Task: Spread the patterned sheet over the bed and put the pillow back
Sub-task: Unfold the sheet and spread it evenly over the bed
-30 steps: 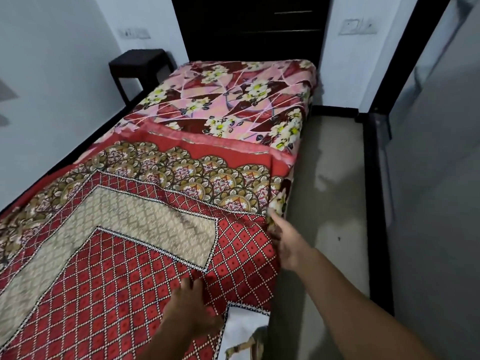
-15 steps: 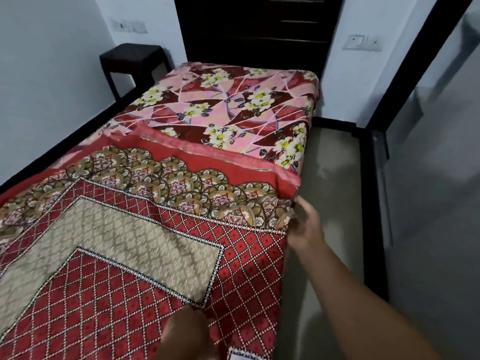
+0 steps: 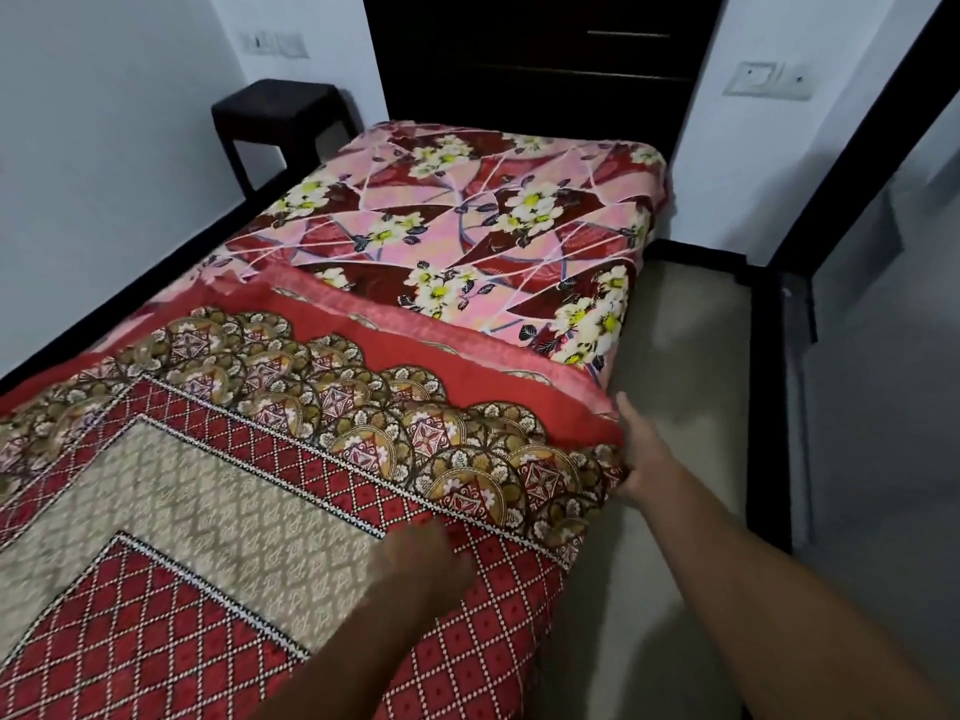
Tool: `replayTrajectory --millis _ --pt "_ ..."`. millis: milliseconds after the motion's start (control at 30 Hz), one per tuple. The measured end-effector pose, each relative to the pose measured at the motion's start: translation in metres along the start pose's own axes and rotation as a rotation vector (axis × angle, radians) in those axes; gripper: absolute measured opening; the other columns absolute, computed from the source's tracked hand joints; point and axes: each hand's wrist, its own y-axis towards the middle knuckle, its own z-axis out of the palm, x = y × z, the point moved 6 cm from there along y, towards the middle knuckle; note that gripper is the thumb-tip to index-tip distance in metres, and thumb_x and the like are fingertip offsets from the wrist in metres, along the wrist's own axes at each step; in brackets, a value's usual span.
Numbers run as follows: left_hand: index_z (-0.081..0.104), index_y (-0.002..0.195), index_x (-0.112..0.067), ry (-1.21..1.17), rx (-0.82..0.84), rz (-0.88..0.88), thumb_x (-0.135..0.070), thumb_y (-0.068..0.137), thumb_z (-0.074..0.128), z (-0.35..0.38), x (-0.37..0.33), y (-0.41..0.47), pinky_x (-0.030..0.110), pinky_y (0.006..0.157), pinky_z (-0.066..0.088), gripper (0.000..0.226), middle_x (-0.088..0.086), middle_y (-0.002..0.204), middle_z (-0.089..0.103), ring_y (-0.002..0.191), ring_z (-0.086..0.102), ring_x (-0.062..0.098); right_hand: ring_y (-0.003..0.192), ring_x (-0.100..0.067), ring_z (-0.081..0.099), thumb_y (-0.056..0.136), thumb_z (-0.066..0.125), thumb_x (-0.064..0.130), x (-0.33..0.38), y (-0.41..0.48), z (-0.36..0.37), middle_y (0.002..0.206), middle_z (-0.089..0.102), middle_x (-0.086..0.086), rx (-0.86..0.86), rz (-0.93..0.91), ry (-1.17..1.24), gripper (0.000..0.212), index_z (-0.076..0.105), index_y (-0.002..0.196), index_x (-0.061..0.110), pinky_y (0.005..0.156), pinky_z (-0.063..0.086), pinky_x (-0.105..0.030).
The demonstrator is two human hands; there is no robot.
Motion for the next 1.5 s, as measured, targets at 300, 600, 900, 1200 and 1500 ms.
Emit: replayTrajectory --millis 300,600,900,1200,1500 --pt "-0.008 0.160 -0.031 0.014 -0.268 0.260 -0.078 0.093 0.022 0.034 -0.040 0.019 0.064 0.119 0.009 0.087 0.010 0.165 -0.022 0.152 -0.015 0.035 0.074 -0.020 0.066 0.094 0.069 0.010 0.047 0.046 -0.026 0.100 0.073 -0.010 -0.248 -0.334 -0.296 0.015 0.070 0.108 0.015 0.065 0.058 -0.033" --pt "0.035 0.155 -0.027 0.128 -0.356 0.415 -0.079 0.086 0.041 0.069 -0.063 0.021 0.071 0.104 0.029 0.086 0.018 0.163 0.024 0.147 0.029 0.040 0.088 -0.029 0.067 0.086 0.076 0.011 0.033 0.084 -0.057 0.097 0.070 -0.015 -0.636 -0.427 -0.512 0.021 0.070 0.105 0.005 0.077 0.056 -0.037" --pt "0.053 0.139 -0.039 0.227 -0.461 0.509 -0.055 0.094 0.055 0.083 -0.092 0.026 0.073 0.103 0.031 0.048 0.016 0.161 0.031 0.145 0.035 0.038 0.104 -0.032 0.066 0.085 0.078 0.015 0.024 0.095 -0.062 0.111 0.069 -0.016 -0.717 -0.487 -0.519 0.033 0.065 0.114 0.006 0.093 0.052 -0.040" --pt "0.060 0.139 -0.028 0.356 -0.651 0.521 -0.043 0.099 0.048 0.100 -0.113 0.036 0.059 0.111 0.023 0.044 -0.004 0.156 0.042 0.143 0.040 0.023 0.150 -0.027 0.029 0.100 0.053 0.027 0.029 0.039 0.117 0.162 0.033 -0.008 -0.125 -1.333 -1.573 0.055 0.040 0.152 0.016 0.121 0.026 -0.053" --pt "0.058 0.135 -0.038 0.124 -0.440 0.624 -0.041 0.104 0.038 0.074 -0.101 0.048 0.047 0.114 0.030 0.037 -0.013 0.145 0.055 0.132 0.053 0.013 0.152 -0.027 -0.022 0.099 0.002 0.067 0.006 0.119 0.132 0.165 -0.024 -0.002 0.064 -0.752 -2.335 0.069 -0.011 0.159 0.036 0.121 -0.014 -0.056"
